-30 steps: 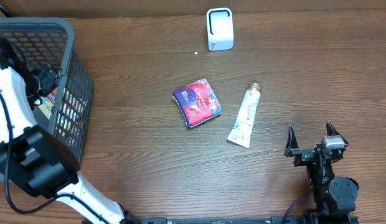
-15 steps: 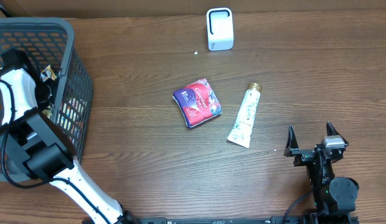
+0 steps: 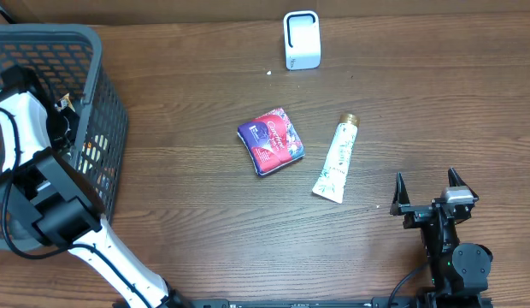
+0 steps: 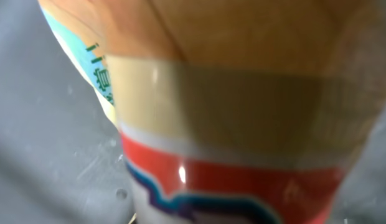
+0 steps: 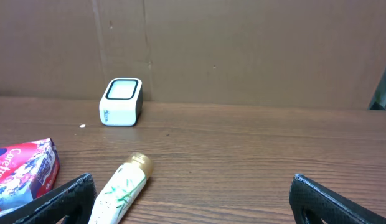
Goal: Scan the item barcode
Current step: 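Lift the wipes pack out and carry it to the white scanner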
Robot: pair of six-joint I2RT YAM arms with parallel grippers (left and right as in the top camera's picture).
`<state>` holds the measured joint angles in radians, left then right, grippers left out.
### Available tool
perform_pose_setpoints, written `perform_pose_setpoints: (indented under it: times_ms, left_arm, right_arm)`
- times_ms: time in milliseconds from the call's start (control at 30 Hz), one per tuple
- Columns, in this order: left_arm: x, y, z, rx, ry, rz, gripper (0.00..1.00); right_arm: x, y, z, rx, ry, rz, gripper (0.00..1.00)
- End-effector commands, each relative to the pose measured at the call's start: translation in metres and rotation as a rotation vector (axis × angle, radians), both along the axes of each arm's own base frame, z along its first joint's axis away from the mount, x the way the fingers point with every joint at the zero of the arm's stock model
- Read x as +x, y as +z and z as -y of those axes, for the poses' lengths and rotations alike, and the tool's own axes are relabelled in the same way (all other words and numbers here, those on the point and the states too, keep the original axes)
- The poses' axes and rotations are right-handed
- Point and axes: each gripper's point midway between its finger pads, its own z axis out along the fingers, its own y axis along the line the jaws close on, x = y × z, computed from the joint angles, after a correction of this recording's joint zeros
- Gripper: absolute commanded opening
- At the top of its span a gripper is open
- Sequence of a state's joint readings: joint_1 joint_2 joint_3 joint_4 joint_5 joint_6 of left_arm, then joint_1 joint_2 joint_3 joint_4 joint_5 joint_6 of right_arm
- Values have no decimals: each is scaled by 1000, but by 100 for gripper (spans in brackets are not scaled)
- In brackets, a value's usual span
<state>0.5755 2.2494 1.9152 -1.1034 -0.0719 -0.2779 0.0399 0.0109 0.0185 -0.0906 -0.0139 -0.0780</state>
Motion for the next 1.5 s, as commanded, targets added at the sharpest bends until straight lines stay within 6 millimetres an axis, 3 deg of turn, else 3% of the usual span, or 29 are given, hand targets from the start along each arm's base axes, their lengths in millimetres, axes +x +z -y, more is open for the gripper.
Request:
perform_pose_setpoints:
  times_ms: [0,100,200,233,333,433,600,767,967,1067,1233,1467]
  left_arm:
    - [9,83,-8,96,1,130,4]
    - [4,128,-5,132,1,185,4]
    - [-7,195,4,194,0,298,4]
    - [-11,229,14,211,-12,384,4]
    - [-19,274,38,192,-31,521,4]
    - [-27,328,88,90,-122,727,4]
    - [-30,362,178,-112,-346,866,4]
    - [-28,347,267,-261,-551,783,4]
    - [-16,301,366,-346,-778,616,4]
    - [-7,265,420,-385,-877,511,4]
    - [4,197,493,-448,-959,349,4]
    - [6,106,570,-467,-1082,206,4]
  right_arm:
    - [0,-2,2,-2,-12,4,100]
    - [0,-2,2,-2,-12,4,100]
    - [0,-2,2,-2,-12,4,100]
    - [0,-2,2,-1,-12,4,100]
    - [0,-2,2,-1,-12,4,100]
    - [0,-2,2,-2,-12,4,100]
    - [0,-2,2,-2,-11,4,100]
    - [0,-2,2,-1,-12,4,100]
    - [0,-2,2,-2,-12,4,100]
    - [0,-2,2,-1,-12,4,100]
    - [0,-2,2,-1,-12,4,100]
    - [0,-2,2,-1,-11,4,100]
